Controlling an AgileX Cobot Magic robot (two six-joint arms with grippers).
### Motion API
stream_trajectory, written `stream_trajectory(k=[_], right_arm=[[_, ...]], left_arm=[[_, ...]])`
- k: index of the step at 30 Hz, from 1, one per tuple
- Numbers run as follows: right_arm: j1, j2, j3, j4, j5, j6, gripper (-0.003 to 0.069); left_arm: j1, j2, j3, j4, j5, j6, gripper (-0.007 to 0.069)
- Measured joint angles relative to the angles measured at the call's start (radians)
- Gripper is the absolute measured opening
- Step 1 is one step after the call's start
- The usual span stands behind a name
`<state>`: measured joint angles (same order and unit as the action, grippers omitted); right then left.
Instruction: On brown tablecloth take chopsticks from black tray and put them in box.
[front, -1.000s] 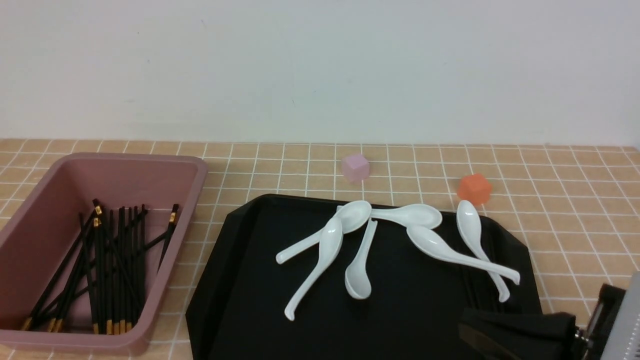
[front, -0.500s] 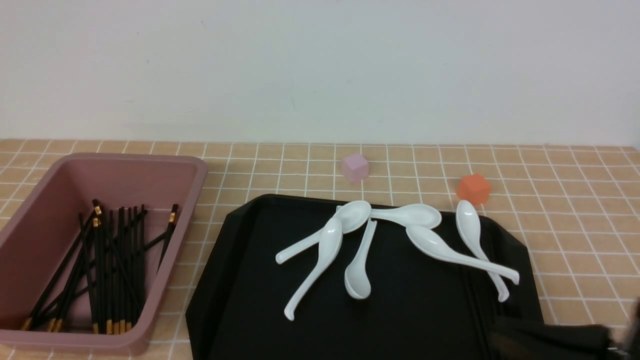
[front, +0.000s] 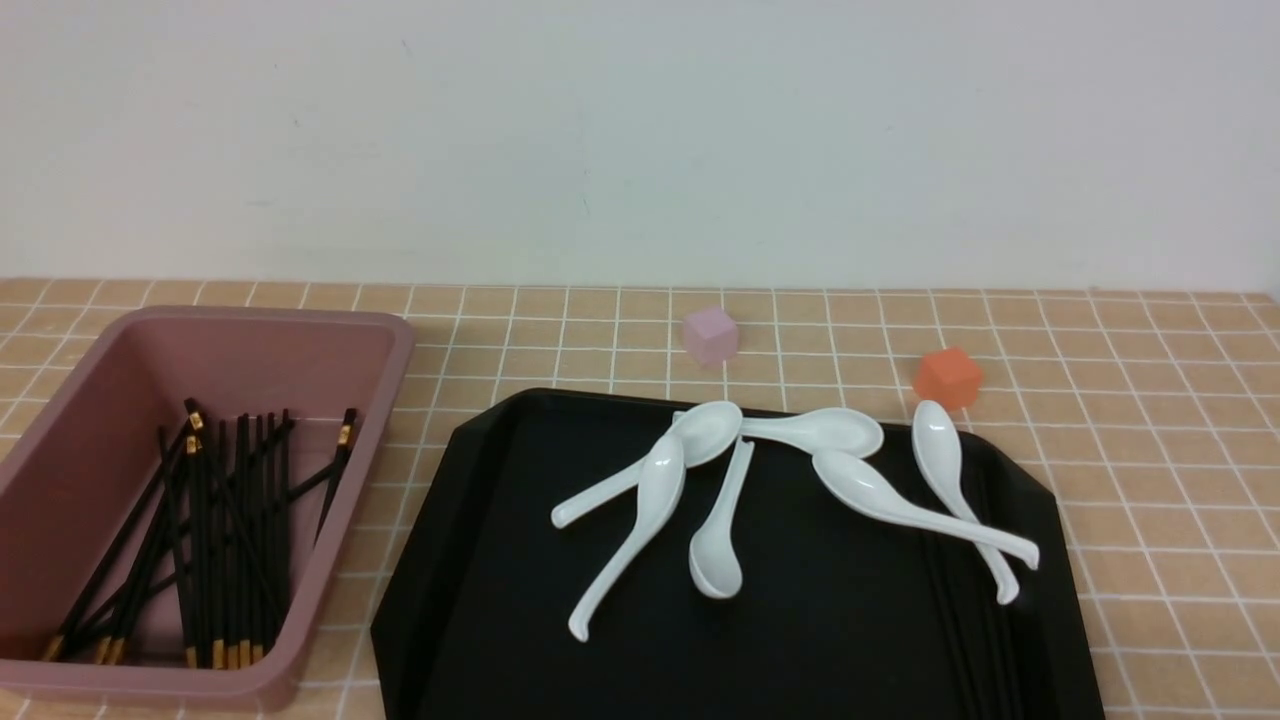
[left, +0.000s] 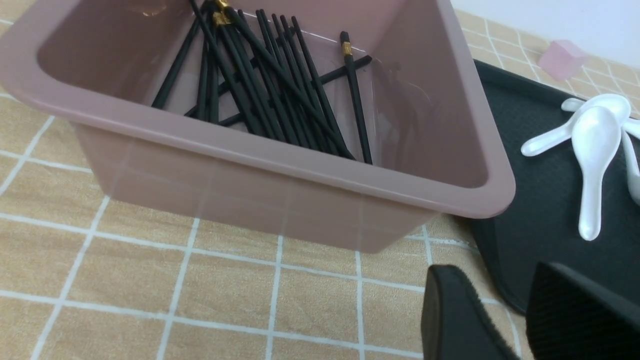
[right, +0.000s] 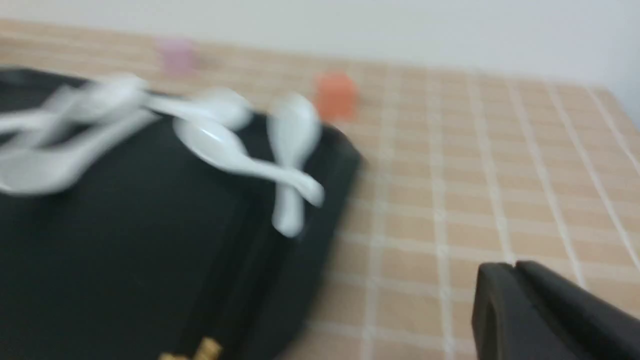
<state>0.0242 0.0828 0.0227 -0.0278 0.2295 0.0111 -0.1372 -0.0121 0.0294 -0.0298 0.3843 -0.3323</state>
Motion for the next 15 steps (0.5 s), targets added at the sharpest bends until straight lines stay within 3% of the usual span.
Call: stream_trajectory(k=[6,15], right_arm=[[-0.044,-0.091,-0.002,0.000,0.121,0.001,0.0057],[-0.044,-0.092,-0.004,0.000,0.133,0.001,0.0074]], left_arm=[[0.000,0.000,0.000,0.000,0.000,0.000,0.0239],[0.000,0.000,0.000,0.000,0.000,0.000,0.0239]])
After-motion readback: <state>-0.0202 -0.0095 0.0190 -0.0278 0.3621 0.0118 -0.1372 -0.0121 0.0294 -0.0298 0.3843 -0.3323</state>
